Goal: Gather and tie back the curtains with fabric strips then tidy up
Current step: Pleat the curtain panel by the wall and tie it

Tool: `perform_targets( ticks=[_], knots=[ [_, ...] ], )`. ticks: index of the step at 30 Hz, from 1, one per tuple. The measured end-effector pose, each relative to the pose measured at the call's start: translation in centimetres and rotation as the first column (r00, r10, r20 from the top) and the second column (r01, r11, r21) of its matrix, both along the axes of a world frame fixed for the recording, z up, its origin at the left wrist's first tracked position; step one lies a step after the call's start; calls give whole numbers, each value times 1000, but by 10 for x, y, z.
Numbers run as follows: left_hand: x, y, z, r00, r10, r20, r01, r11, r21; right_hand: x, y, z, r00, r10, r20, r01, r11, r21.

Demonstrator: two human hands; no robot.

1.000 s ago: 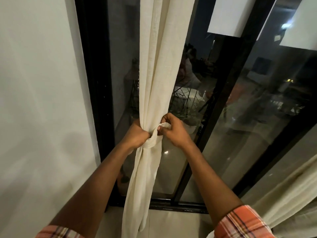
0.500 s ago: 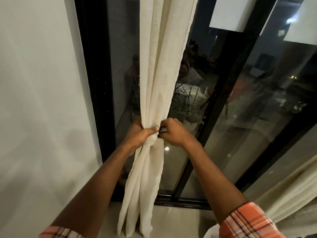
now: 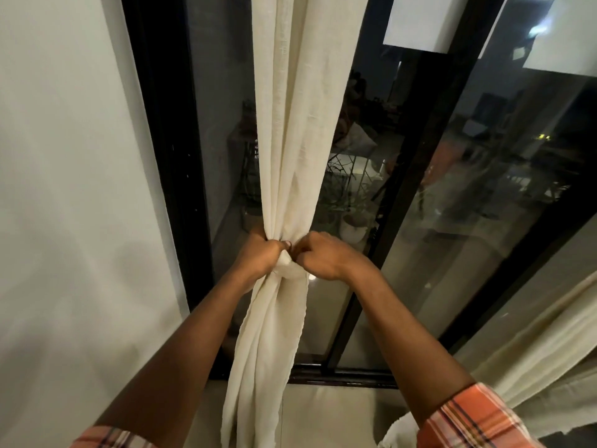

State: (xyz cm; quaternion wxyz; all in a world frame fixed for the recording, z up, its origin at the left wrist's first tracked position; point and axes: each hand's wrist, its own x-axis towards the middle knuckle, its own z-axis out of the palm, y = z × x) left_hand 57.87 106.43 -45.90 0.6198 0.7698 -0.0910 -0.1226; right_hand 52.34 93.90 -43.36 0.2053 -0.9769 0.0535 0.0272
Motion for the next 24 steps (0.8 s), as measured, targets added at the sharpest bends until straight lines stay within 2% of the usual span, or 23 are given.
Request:
perform_targets(
  ticks=[3,5,6,8,10,12,13,17,20,22,24],
  knots=[
    [-4,-3,-1,998,-43,51,44,999,-18,0,3,8,993,-41,-112,46,998,43],
    [-2,-3,-1,998,-35,58,36,999,-24,1,-2,3,996,-51,-76,63,984,164],
    [-1,-2,-2,999,-25,46,26,999,-21,2,-6,-4,998,-67,-7,67,967,246],
    [2,2,-2,999,-26,21,26,1000,-8,1,-12,-21,964,-137,227,36,916,400],
    [5,7,-3,998,-56,18,56,998,22,-6,-12,-39,840,-279,466,-6,853,522],
    [6,11,-3,995,-95,27,93,993,67,-15,-7,-49,729,-382,569,-34,809,587],
    [6,12,-3,993,-110,39,107,991,81,-18,-5,-52,719,-374,585,-50,813,581],
    [6,11,-1,983,-147,107,131,981,144,-24,-5,-59,794,-195,576,-128,872,472],
    [8,11,-1,985,-133,114,114,981,158,-23,-11,-63,814,-117,569,-89,943,320],
    [8,10,-2,985,-129,116,110,982,155,-24,-10,-65,762,-90,642,-71,973,221],
    [7,8,-5,986,-118,117,101,985,140,-26,-4,-68,632,-67,772,-59,989,135]
  ],
)
